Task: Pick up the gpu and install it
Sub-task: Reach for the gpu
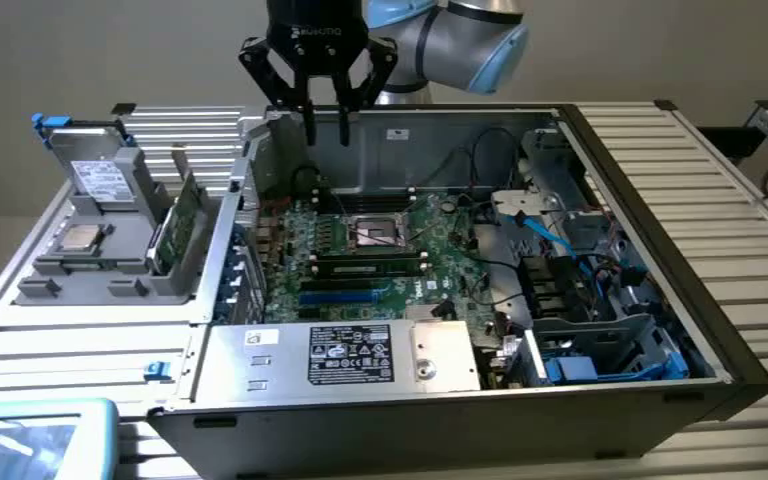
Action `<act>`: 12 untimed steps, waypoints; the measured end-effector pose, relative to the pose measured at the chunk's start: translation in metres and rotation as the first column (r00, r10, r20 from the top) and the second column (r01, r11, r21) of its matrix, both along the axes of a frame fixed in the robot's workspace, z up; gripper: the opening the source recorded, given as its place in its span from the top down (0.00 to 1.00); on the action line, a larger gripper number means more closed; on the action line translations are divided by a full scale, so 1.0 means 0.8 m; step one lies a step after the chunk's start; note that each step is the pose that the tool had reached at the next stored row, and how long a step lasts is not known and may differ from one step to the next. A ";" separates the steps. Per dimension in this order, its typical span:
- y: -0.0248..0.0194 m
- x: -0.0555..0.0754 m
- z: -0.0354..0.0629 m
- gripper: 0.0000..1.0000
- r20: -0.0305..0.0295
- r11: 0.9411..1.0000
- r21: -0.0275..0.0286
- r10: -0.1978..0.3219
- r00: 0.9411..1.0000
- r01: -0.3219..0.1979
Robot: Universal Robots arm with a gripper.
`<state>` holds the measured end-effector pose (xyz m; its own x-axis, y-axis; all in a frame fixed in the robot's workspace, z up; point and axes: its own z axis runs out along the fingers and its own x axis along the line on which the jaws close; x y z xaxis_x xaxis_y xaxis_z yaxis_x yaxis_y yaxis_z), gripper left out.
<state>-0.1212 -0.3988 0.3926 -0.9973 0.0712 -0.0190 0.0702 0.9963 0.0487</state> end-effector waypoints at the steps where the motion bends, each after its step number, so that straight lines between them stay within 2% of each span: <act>1: 0.0000 0.000 0.000 0.60 0.000 1.000 0.000 0.000 1.000 0.000; 12: 0.0000 0.000 0.000 0.60 0.001 1.000 0.002 0.000 1.000 0.000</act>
<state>-0.1212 -0.3988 0.3926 -0.9973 0.0712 -0.0198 0.0701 0.9963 0.0506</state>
